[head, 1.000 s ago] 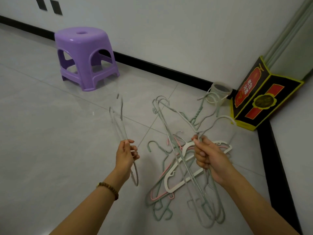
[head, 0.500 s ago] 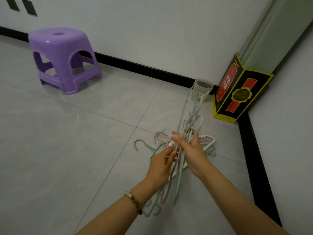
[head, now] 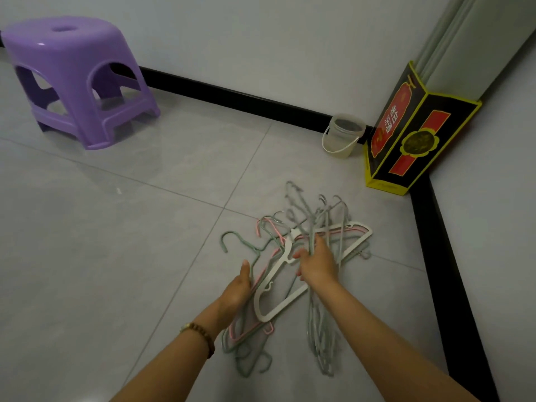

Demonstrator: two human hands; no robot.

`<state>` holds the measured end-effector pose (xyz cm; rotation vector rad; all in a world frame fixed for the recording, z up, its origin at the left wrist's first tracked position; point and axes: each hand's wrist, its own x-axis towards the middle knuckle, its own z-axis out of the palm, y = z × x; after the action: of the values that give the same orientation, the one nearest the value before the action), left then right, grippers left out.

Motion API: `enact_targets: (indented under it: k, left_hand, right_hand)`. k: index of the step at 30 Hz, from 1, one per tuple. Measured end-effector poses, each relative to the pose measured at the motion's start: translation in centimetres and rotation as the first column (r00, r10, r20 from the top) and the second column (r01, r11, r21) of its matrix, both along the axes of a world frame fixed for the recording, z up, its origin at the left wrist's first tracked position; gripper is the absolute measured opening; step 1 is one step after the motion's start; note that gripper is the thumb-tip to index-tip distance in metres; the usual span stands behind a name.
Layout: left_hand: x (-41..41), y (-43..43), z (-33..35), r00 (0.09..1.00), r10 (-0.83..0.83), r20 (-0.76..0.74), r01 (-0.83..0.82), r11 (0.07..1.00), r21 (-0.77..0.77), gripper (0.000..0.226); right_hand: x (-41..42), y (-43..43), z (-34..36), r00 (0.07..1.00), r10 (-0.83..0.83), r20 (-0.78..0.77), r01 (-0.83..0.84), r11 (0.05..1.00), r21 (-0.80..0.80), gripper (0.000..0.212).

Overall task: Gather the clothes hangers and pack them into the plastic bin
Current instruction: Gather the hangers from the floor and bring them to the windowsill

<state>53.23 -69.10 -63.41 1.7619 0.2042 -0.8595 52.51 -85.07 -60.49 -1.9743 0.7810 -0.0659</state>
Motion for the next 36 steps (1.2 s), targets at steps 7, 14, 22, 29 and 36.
enact_targets:
  k: [7,14,22,29,36]
  left_hand:
    - [2.3,0.2,-3.7,0.940,0.172,-0.293,-0.226,0.961,-0.160,0.088]
    - [1.3,-0.5,-2.7,0.868,0.187,-0.460,-0.347,0.891,-0.294,0.095]
    - [-0.3,-1.1,-1.5,0.831,0.282,-0.480,-0.492,0.776,-0.395,0.089]
    - [-1.1,-2.1,2.0,0.891,0.286,-0.353,-0.432,0.773,-0.465,0.082]
    - [-0.5,-1.8,5.8,0.854,0.482,-0.195,-0.498,0.650,-0.574,0.059]
  right_hand:
    - [1.4,2.8,-4.3,0.977,-0.010,-0.211,-0.008,0.996,-0.085,0.026]
    - [1.0,4.7,-5.4,0.972,-0.163,-0.167,0.167,0.986,0.012,0.035]
    - [0.6,5.0,-3.2,0.952,-0.175,-0.252,0.263,0.887,0.379,0.086]
    - [-0.3,4.5,-1.3,0.975,-0.123,-0.188,0.201,0.849,0.489,0.068]
    - [-1.6,1.5,3.2,0.985,-0.116,0.124,0.004,0.746,0.666,0.008]
